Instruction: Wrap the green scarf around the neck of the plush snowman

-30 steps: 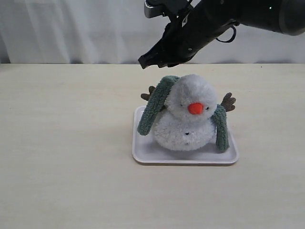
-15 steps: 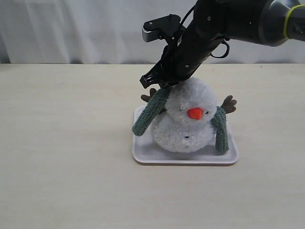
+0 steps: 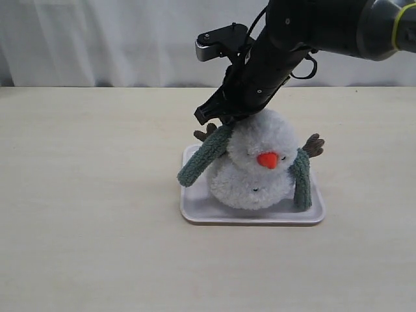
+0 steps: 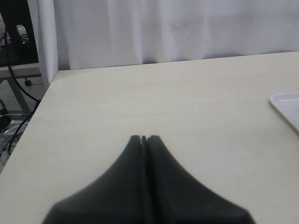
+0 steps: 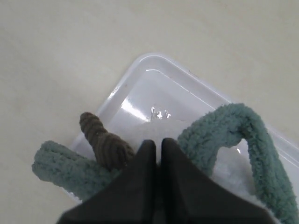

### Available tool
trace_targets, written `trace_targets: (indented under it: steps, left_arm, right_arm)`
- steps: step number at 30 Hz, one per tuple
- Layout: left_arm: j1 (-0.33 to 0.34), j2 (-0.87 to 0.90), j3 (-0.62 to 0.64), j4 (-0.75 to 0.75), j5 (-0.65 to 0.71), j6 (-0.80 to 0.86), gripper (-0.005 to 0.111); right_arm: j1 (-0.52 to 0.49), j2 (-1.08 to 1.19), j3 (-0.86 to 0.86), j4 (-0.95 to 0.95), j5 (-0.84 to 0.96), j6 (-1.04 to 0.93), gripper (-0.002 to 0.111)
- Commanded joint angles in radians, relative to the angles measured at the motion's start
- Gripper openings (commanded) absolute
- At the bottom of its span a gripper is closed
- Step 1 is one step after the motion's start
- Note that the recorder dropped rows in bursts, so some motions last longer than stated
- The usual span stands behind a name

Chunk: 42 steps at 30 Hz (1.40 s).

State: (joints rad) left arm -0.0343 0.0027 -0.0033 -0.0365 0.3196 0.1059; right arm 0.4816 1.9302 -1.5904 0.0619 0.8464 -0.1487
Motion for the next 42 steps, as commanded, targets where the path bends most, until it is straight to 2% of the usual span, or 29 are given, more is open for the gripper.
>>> trace_targets:
  steps: [1, 20, 29, 42]
  left_arm:
    - [0.004, -0.003, 0.003, -0.002, -0.011, -0.006, 0.0]
    - [0.004, -0.003, 0.003, -0.002, -0.011, -0.006, 0.0]
    - [0.004, -0.003, 0.003, -0.002, -0.011, -0.006, 0.0]
    - [0.004, -0.003, 0.003, -0.002, -0.011, -0.006, 0.0]
  right_arm:
    - [-0.001, -0.01, -0.001, 0.001, 0.019, -0.017, 0.004]
    - [-0.001, -0.045, 0.02, 0.028, 0.06, -0.047, 0.004]
    - [-0.001, -0.041, 0.02, 0.035, -0.152, -0.038, 0.004]
    - [0.002, -0.018, 0.022, 0.035, 0.051, -0.038, 0.004]
